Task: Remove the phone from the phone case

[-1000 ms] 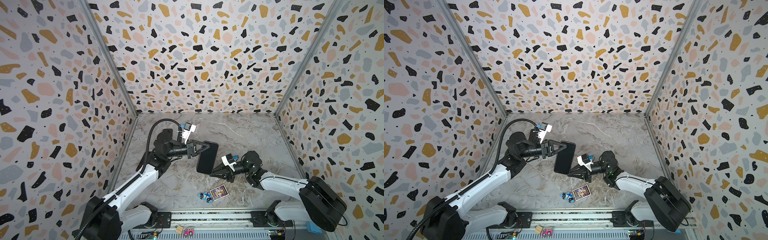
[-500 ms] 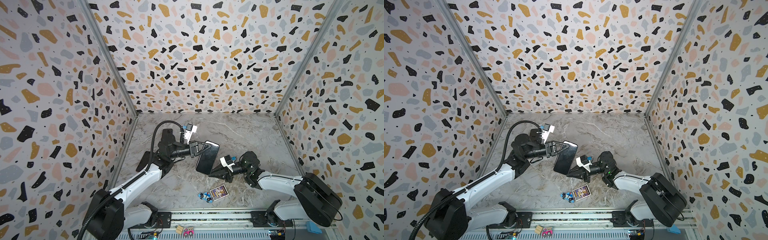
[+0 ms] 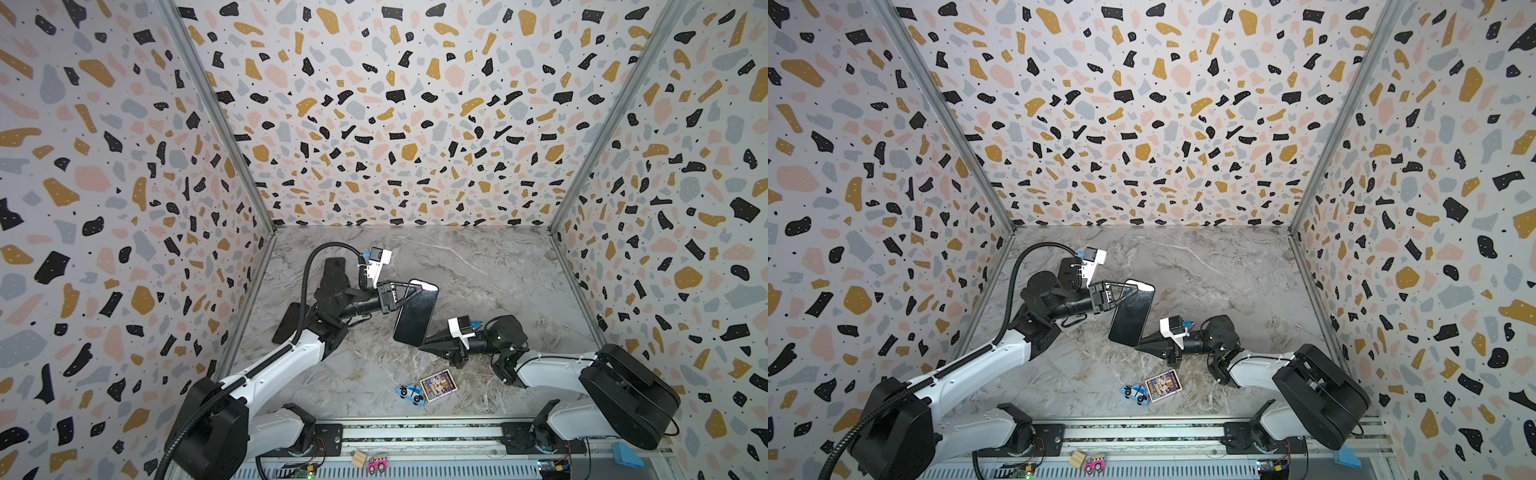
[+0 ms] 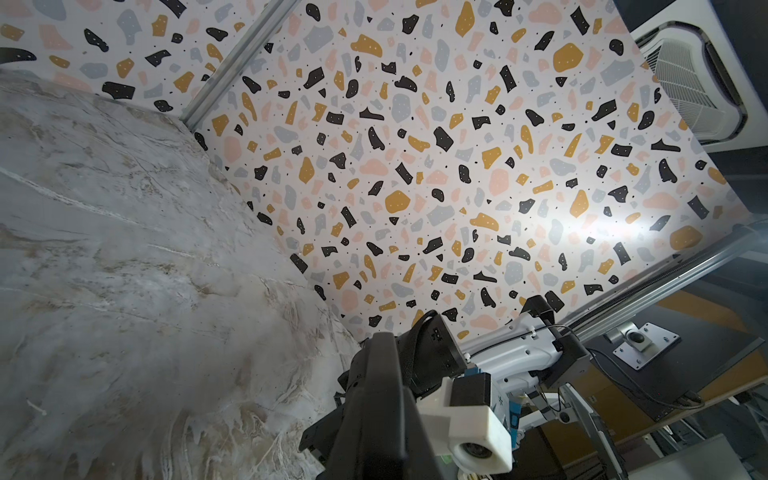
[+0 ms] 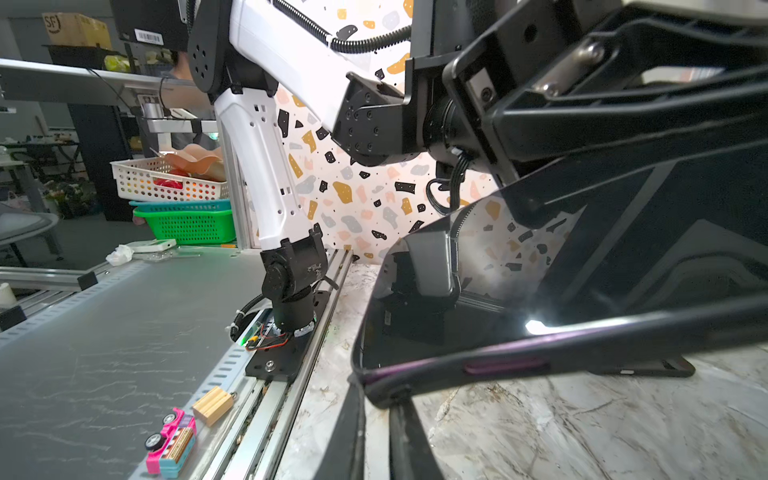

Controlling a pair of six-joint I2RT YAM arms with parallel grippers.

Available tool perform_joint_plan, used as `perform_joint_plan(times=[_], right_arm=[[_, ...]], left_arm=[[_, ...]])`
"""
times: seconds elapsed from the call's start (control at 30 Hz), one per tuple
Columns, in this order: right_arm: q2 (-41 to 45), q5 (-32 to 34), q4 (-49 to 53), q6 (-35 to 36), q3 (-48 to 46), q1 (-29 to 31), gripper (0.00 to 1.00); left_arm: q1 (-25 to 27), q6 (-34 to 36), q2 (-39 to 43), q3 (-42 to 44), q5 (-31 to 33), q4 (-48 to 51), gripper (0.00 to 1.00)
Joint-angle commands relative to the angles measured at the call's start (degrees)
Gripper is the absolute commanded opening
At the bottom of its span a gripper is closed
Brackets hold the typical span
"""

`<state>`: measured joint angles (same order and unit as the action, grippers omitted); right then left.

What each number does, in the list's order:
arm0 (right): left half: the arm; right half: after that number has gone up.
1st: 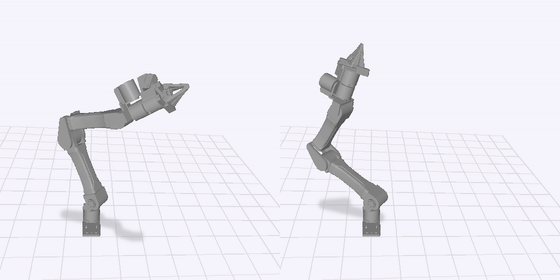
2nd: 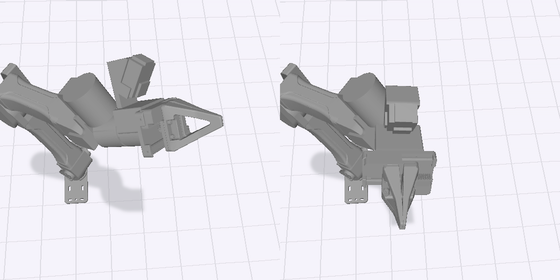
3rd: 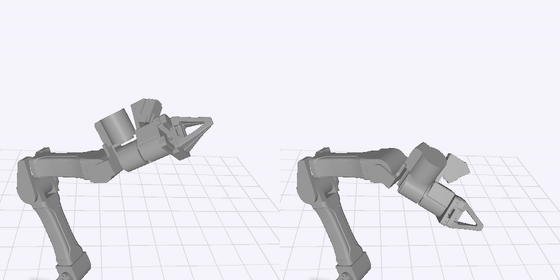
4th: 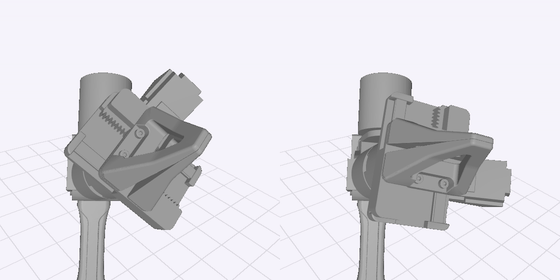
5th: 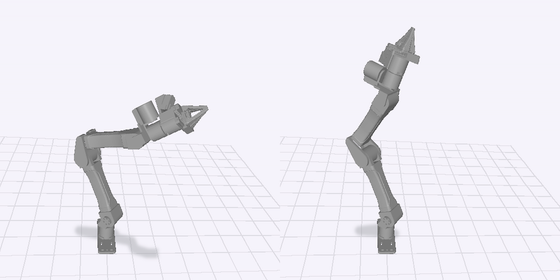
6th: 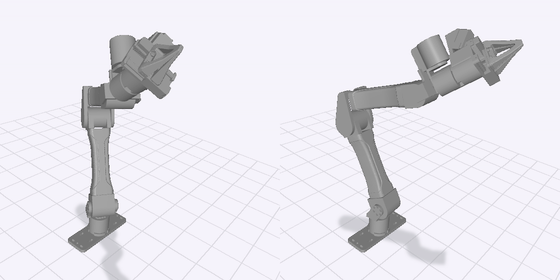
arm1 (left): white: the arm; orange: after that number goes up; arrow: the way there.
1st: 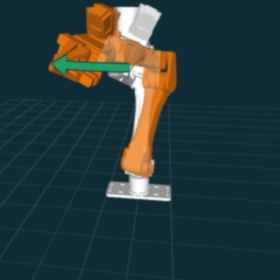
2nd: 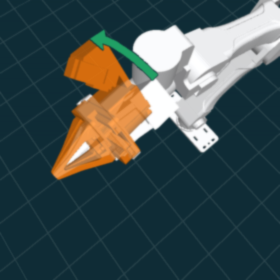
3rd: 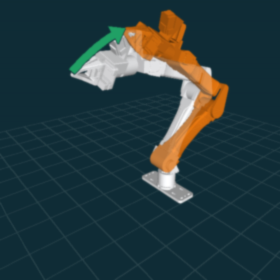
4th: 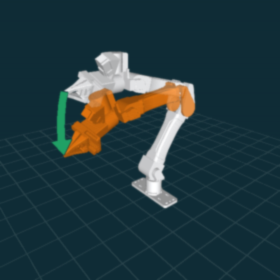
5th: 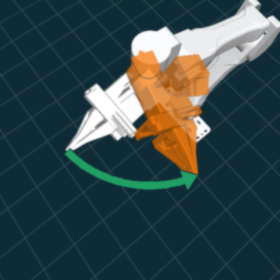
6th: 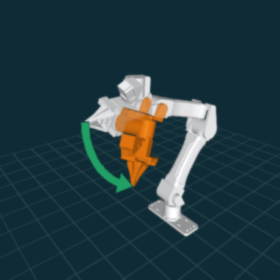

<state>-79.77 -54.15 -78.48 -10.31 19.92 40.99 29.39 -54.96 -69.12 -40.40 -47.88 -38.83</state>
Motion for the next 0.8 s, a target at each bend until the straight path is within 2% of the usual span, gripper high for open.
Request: perform_joint_plan(times=[0.0,0.07,0.17,0.23,0.3,0.43,0.53,0.67,0.77], right_arm=[[0.69,6.30,-10.48,-2.12,1.19,-0.43,0.04],[0.67,8.57,-10.92,-3.41,0.19,-0.57,0.09],[1.19,11.82,-10.86,-4.79,-1.77,-0.56,0.23],[2.00,14.89,-7.05,-6.00,-2.17,-0.56,0.32],[3.16,17.70,-3.65,-6.80,-3.04,-0.57,0.36],[4.60,23.41,-7.23,-10.88,-8.15,-0.74,0.44],[6.45,26.73,-5.30,-15.72,-9.81,-0.74,0.51],[9.33,25.93,5.79,-24.53,-6.65,-0.62,0.59],[10.81,26.13,6.59,-29.88,-6.18,0.45,0.60]], left_arm=[[0.16,0.13,0.39,1.62,0.17,-1.16,0.00],[-0.18,0.07,0.64,1.40,0.63,-1.01,0.00],[-1.43,-1.20,1.43,1.71,1.20,-1.82,0.00],[-2.74,-2.54,2.20,1.70,1.93,-2.14,0.00],[-4.10,-4.59,2.97,1.72,2.84,-3.64,0.00],[-5.73,-8.28,4.11,1.49,4.10,-6.51,0.00],[-5.83,-10.26,4.85,1.22,5.47,-8.23,0.00],[-5.75,-16.08,5.14,2.46,7.72,-14.28,0.00],[-5.75,-19.35,5.51,3.67,9.35,-17.55,0.00]])
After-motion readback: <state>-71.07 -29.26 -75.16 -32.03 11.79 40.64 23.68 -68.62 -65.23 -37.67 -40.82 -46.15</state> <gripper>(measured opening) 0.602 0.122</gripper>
